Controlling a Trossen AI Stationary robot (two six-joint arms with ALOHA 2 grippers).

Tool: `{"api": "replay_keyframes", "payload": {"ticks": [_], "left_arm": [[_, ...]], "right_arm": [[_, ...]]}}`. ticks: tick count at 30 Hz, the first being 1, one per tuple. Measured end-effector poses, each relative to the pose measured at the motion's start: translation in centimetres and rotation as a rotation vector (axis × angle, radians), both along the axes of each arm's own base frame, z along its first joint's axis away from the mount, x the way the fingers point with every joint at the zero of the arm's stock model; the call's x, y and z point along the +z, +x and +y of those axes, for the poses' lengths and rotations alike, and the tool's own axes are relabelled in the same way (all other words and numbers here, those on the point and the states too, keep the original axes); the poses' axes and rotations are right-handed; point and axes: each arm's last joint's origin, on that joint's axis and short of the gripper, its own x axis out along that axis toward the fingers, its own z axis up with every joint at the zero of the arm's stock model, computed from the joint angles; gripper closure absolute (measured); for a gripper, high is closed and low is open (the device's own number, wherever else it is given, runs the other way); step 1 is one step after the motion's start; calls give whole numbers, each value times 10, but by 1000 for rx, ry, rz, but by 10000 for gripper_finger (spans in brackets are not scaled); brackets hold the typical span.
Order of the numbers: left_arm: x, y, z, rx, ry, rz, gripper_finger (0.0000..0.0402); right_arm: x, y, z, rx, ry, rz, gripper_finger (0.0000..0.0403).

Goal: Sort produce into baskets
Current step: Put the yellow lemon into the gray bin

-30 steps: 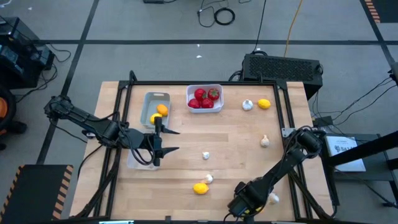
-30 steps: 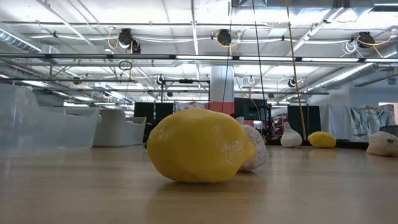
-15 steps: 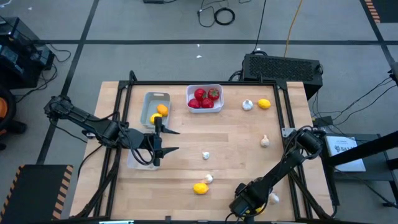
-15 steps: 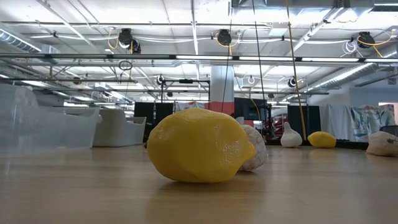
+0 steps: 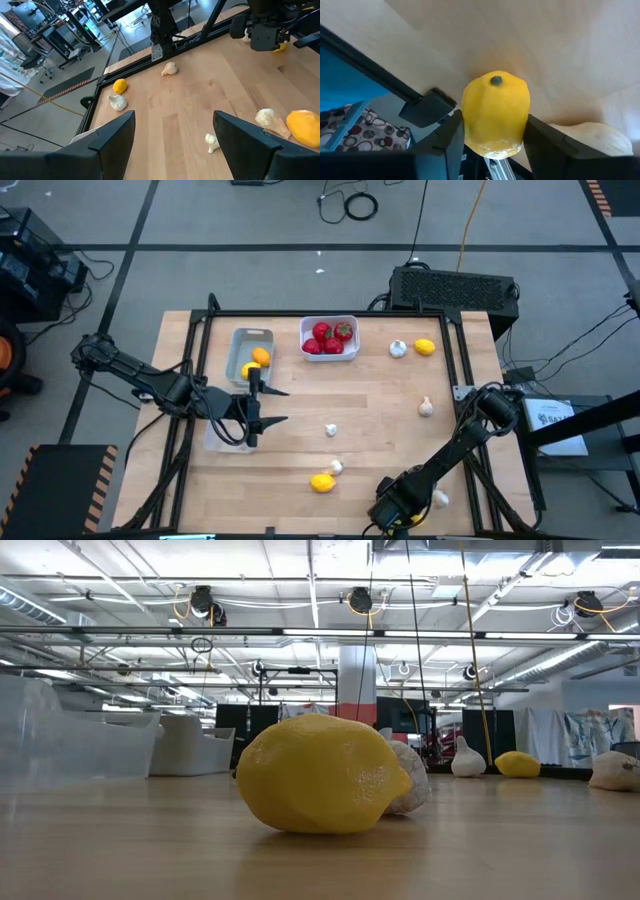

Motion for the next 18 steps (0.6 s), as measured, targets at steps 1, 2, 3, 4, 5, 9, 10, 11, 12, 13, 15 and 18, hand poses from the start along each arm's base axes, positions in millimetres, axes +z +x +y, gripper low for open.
{"api": "replay_keyframes", "payload": {"ticks": [1, 2, 3, 4, 5, 9, 10, 11, 12, 13, 15, 18], "left_arm": [[0, 0, 0, 0, 0, 0, 128], [0, 0, 0, 0, 0, 0, 128], [0, 0, 0, 0, 0, 0, 128], [0, 0, 0, 0, 0, 0, 128], [0, 0, 0, 0, 0, 0, 128], [0, 0, 0, 8, -23, -2, 128], [0, 0, 0, 10, -28, -2, 128], [0, 0, 0, 13, -37, -1, 128], [-1, 0, 0, 16, -44, 1, 128], [-1, -1, -1, 14, -46, 4, 128], [-2, -1, -2, 16, -58, 15, 128], [-4, -2, -2, 23, -82, 29, 128]], "right_arm": [[0, 0, 0, 4, 7, 3, 249], [1, 1, -1, 13, 11, 4, 254], [2, 2, -2, 22, 14, 5, 257], [4, 4, -3, 31, 18, 1, 259], [7, 6, -5, 42, 24, -9, 259], [19, 15, -22, 66, 23, -54, 254], [23, 17, -28, 66, 4, -69, 253], [28, 19, -35, 72, -18, -96, 252], [33, 21, -43, 81, -47, -125, 251], [38, 24, -52, 93, -80, -158, 251], [48, 29, -70, 120, -168, -243, 251], [65, 40, -100, 164, -332, -409, 250]]}}
